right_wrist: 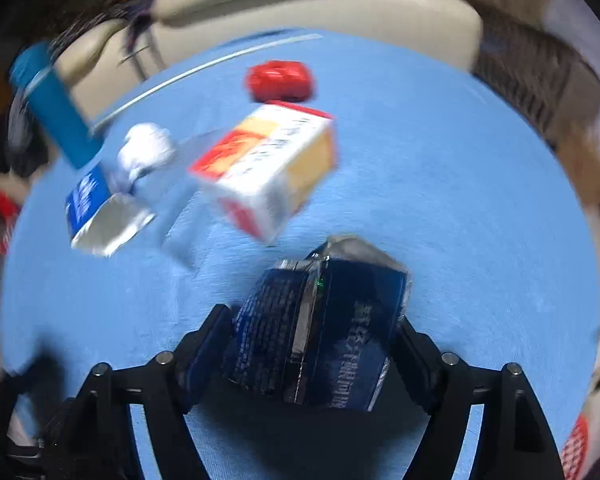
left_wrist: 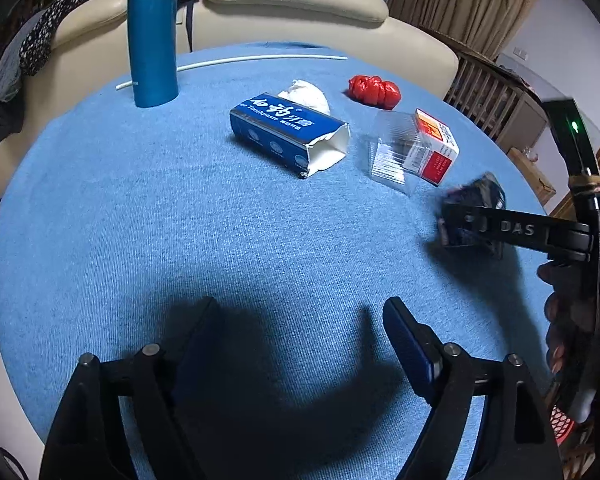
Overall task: Collect trash
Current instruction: 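Grasp the blue torn medicine box with the right tool and lift it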
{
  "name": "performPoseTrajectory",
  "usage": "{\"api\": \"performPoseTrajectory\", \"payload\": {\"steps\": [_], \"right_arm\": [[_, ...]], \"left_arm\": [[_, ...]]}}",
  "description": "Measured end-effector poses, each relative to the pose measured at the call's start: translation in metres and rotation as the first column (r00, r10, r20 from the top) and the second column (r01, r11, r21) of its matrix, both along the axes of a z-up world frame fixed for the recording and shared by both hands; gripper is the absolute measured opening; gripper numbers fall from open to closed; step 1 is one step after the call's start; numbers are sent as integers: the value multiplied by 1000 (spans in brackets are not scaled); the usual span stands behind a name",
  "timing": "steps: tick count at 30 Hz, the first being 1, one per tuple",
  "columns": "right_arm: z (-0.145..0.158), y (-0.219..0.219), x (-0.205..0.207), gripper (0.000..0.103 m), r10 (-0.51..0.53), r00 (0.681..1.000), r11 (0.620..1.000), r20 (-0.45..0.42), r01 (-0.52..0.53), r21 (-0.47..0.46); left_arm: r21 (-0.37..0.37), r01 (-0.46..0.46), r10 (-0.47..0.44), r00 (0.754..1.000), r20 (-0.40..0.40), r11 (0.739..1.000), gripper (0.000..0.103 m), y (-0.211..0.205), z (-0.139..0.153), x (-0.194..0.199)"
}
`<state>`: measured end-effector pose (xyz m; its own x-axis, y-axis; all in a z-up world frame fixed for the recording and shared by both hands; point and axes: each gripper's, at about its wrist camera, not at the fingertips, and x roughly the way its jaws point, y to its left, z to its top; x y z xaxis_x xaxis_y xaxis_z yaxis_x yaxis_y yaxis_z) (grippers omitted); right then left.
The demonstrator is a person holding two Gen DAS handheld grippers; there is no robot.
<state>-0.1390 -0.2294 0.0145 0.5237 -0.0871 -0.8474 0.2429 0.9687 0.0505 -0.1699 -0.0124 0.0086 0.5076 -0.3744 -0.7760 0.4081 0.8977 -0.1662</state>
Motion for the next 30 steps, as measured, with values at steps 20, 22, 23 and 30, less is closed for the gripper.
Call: {"api": "performPoseTrajectory", "payload": {"steps": [20, 22, 23, 30], "right_arm": [[31, 4, -41, 29, 14, 985, 972, 173, -54, 231], [31, 0, -51, 29, 6, 984, 969, 178, -50, 241], [31, -2, -54, 29, 2, 984, 969, 179, -46, 243], [21, -25, -87, 29, -51, 982, 957, 181, -4, 290]], "left_arm": [[31, -40, 41, 999, -24, 999, 86, 1, 0, -7], [28, -49, 50, 998, -34, 998, 86, 0, 2, -6], [26, -48, 49, 998, -35, 998, 86, -1, 3, -6], [49, 24, -25, 1000, 13, 999, 86, -36, 27, -1]]}}
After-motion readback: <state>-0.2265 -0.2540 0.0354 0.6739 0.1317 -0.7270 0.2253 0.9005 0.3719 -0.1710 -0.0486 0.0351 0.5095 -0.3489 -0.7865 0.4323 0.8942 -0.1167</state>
